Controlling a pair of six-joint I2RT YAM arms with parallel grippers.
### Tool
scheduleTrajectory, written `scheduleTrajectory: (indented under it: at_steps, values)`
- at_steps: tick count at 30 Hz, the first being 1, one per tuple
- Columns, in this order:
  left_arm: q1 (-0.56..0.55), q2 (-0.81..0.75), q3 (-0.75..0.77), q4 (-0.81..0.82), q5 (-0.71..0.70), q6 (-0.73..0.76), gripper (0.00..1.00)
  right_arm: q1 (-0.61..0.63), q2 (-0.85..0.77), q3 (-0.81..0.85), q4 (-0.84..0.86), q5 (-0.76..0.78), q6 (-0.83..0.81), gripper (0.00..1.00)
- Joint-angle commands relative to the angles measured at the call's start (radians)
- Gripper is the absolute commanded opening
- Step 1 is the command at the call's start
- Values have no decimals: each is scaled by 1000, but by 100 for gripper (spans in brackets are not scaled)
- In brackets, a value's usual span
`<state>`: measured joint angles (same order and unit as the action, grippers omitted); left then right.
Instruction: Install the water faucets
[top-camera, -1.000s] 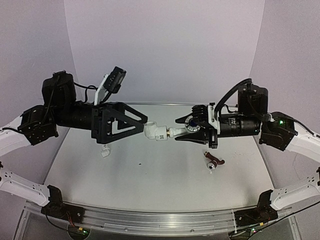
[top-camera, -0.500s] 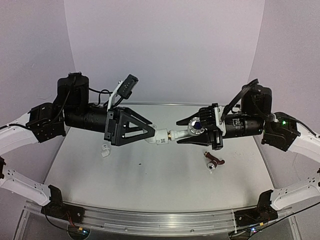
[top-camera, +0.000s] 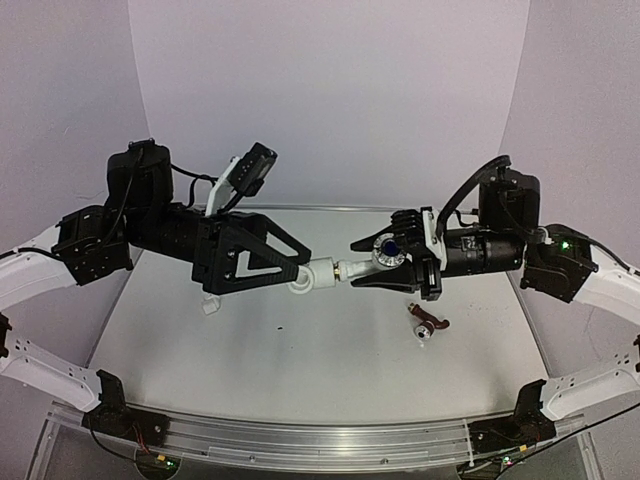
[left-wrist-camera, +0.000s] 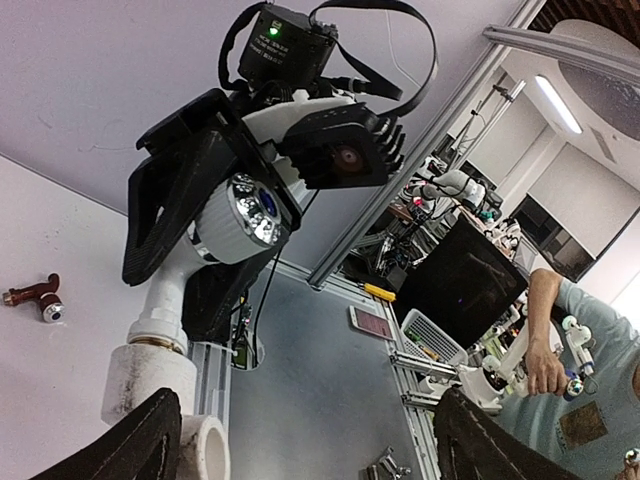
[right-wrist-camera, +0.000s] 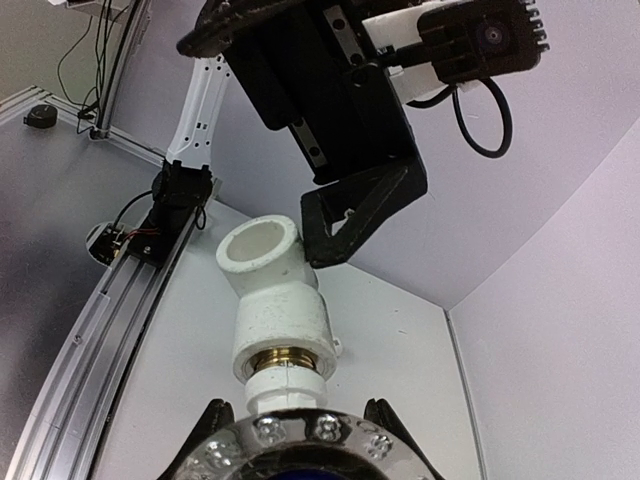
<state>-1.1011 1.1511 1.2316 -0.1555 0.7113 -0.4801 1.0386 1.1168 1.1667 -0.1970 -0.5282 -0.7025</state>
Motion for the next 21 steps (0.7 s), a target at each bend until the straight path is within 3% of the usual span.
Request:
scheduleTrajectory:
  at_steps: [1, 8, 21]
  values:
    - [-8, 2, 8, 36, 62, -3, 85, 0, 11, 63, 65, 38, 48, 0]
    - [-12, 4, 4, 13, 55, 3, 84, -1, 27, 91, 70, 71, 83, 0]
    - [-12, -5, -10, -32, -91, 21, 88, -2, 34, 123, 107, 42, 167, 0]
